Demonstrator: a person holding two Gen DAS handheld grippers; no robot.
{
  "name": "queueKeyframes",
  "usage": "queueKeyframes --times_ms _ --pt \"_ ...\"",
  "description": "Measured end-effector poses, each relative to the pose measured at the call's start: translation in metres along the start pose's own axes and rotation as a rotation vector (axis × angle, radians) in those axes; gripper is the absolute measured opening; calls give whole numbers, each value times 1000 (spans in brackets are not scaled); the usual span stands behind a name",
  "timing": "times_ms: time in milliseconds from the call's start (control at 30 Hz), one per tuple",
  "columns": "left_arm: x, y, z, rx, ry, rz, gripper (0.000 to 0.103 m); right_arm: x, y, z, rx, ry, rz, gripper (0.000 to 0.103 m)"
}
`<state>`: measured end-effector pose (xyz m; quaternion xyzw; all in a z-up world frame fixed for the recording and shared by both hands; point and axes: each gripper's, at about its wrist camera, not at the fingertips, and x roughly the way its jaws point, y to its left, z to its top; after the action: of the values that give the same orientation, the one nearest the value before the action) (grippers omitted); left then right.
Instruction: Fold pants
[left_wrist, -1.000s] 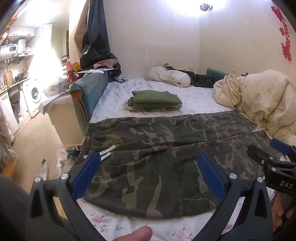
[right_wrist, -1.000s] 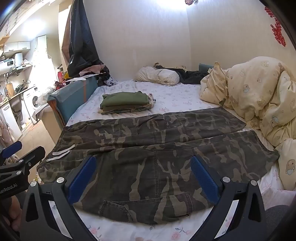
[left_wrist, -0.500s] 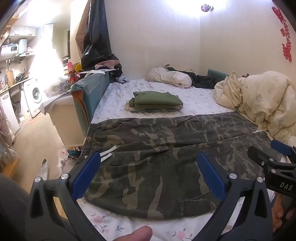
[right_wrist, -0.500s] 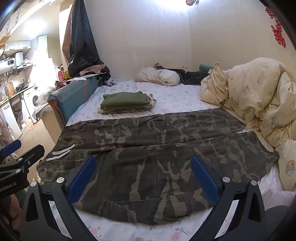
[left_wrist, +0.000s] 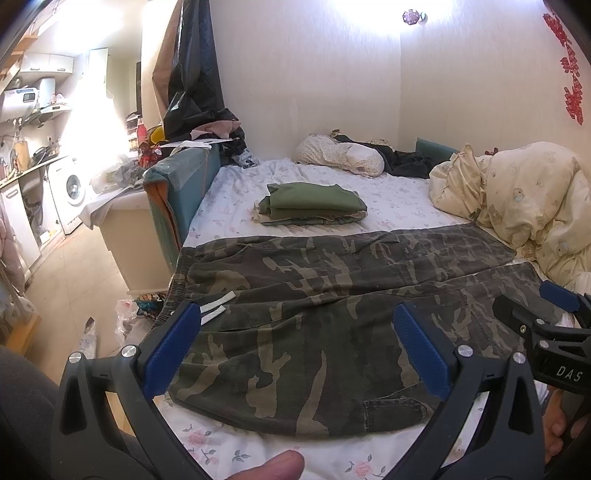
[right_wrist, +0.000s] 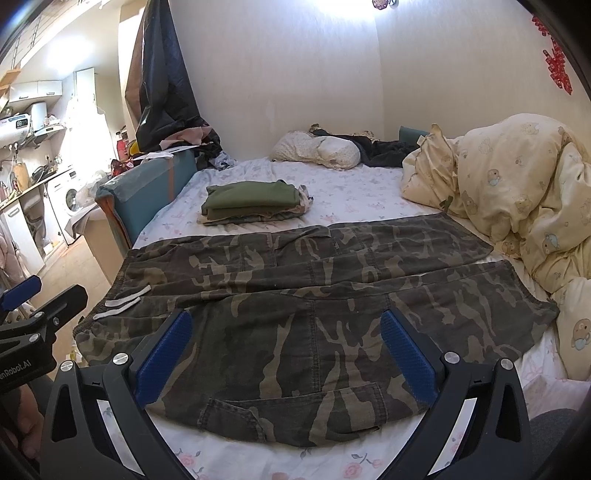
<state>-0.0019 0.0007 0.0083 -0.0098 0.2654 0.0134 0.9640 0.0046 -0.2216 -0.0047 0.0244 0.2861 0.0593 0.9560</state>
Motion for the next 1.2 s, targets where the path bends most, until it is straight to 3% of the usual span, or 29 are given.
queueKeyframes --times_ms 1200 --pt "0 -2 -2 14 -10 10 103 1 -2 -2 3 6 -4 103"
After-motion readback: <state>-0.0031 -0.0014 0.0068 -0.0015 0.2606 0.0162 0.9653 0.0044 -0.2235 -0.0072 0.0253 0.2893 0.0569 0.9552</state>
